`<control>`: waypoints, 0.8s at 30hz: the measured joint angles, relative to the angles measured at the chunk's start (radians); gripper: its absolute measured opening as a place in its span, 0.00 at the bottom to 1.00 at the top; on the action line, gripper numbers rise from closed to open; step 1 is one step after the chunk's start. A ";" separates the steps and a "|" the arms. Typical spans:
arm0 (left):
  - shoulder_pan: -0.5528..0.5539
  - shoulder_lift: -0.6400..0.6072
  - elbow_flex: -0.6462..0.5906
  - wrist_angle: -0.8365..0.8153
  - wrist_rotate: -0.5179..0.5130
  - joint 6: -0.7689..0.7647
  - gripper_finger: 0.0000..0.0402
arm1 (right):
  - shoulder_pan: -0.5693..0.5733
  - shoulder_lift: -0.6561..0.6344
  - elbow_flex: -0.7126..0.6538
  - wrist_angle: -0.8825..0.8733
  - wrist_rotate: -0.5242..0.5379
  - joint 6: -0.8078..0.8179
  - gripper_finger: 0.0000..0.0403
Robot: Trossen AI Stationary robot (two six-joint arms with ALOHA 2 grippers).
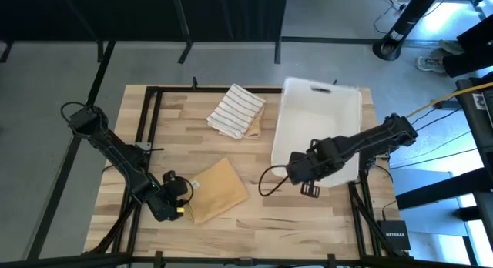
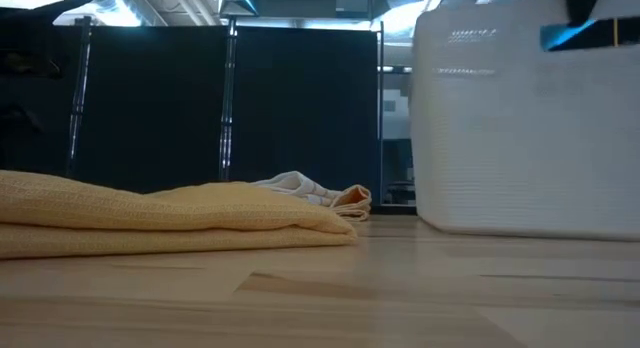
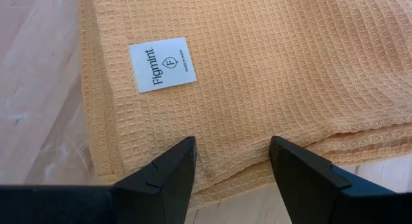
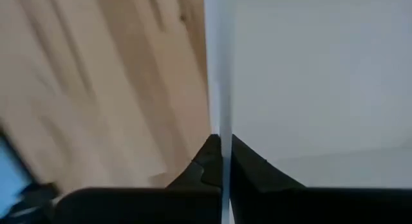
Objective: Fold towel
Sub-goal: Move the white laundry organizer to the right of the table, then adjust the white towel
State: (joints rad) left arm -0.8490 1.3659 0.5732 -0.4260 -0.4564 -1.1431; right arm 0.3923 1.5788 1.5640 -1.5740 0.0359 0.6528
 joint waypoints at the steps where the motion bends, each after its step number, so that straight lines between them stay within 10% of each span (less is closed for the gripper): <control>1: 0.000 0.000 0.000 0.000 0.000 0.000 0.48 | 0.002 -0.005 0.003 0.005 -0.016 0.013 0.01; 12: 0.000 0.000 0.000 0.000 0.000 -0.001 0.48 | 0.027 -0.009 -0.004 0.001 0.049 0.032 0.19; 20: 0.000 0.000 0.000 0.003 0.000 0.001 0.48 | -0.002 -0.009 0.129 0.002 -0.219 0.227 0.41; 24: 0.000 0.000 0.000 0.005 0.000 0.001 0.48 | -0.008 -0.011 0.241 0.041 -0.151 0.293 0.44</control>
State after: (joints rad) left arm -0.8492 1.3659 0.5732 -0.4210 -0.4564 -1.1419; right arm 0.3843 1.5673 1.8046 -1.5325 -0.1150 0.9461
